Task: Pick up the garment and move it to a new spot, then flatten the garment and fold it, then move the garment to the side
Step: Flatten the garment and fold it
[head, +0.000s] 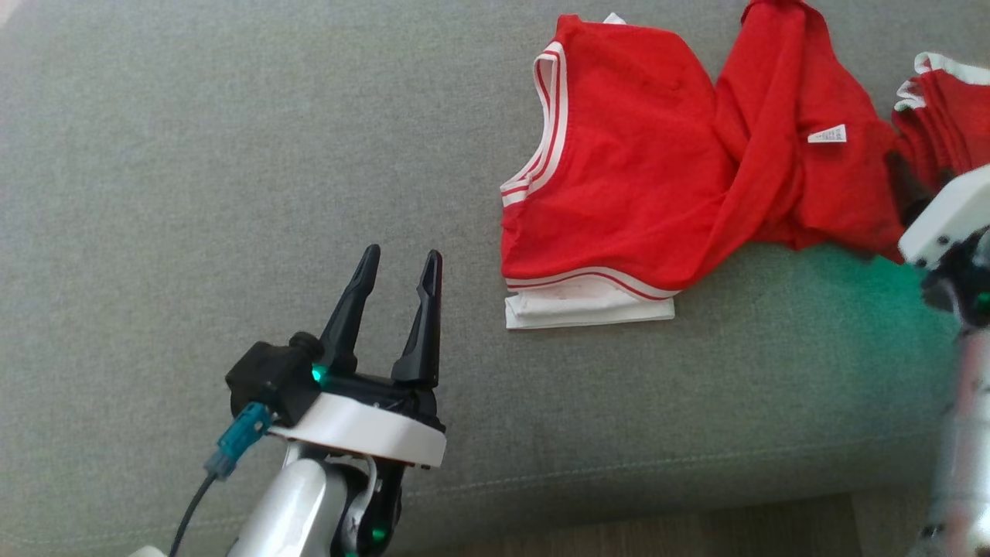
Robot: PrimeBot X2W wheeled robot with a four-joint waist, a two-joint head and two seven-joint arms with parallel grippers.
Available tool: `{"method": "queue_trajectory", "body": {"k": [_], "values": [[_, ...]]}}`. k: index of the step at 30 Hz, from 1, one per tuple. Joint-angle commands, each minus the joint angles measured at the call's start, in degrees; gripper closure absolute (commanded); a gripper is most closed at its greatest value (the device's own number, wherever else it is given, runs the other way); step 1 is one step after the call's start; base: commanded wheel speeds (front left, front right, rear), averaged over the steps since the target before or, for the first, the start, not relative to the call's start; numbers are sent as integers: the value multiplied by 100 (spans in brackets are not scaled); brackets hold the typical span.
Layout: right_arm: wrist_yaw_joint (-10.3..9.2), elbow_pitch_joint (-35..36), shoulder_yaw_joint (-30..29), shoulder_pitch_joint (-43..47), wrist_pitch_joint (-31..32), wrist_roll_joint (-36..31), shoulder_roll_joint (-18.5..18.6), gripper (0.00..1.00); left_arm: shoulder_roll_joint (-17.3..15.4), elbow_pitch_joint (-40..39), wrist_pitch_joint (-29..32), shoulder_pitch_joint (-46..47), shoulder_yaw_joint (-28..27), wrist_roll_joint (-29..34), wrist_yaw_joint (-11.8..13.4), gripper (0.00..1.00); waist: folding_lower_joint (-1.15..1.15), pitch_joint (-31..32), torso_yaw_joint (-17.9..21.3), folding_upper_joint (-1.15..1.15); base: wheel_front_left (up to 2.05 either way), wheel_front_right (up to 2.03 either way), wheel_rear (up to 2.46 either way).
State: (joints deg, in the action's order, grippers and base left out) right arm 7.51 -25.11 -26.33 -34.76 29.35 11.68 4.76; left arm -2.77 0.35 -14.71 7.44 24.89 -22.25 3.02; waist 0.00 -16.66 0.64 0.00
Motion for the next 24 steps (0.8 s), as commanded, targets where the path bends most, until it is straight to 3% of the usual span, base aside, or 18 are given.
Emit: {"method": "queue_trajectory", "body": {"k": [1,10,16,19,21,23,24], "values": [[-2,-37,10,-370,38,-145,116,0,-10,-160,-29,183,-165,61,-26,0,0,-27,4,0,0,0,0],[-2,-1620,-816,-1508,-250,-653,237,0,-10,-125,-29,301,-96,120,-79,0,0,-221,-117,0,0,0,0],[-2,-2275,-903,-1935,-574,-771,204,1,-10,-109,-29,347,-86,140,-90,0,0,-310,-197,0,0,0,0],[-2,-2554,-936,-2018,-688,-880,270,7,-10,-102,-29,366,-65,137,-90,0,0,-320,-238,0,0,0,0],[-2,-2735,-993,-2061,-756,-957,328,18,-10,-89,-29,378,-48,132,-91,0,0,-310,-274,0,0,0,0],[-2,-2816,-1018,-2088,-798,-990,353,22,-10,-87,-29,384,-44,133,-90,0,0,-304,-291,0,0,0,0],[-2,-2881,-1033,-2118,-853,-1025,379,34,-10,-86,-29,390,-43,132,-88,0,0,-300,-308,0,0,0,0]]}}
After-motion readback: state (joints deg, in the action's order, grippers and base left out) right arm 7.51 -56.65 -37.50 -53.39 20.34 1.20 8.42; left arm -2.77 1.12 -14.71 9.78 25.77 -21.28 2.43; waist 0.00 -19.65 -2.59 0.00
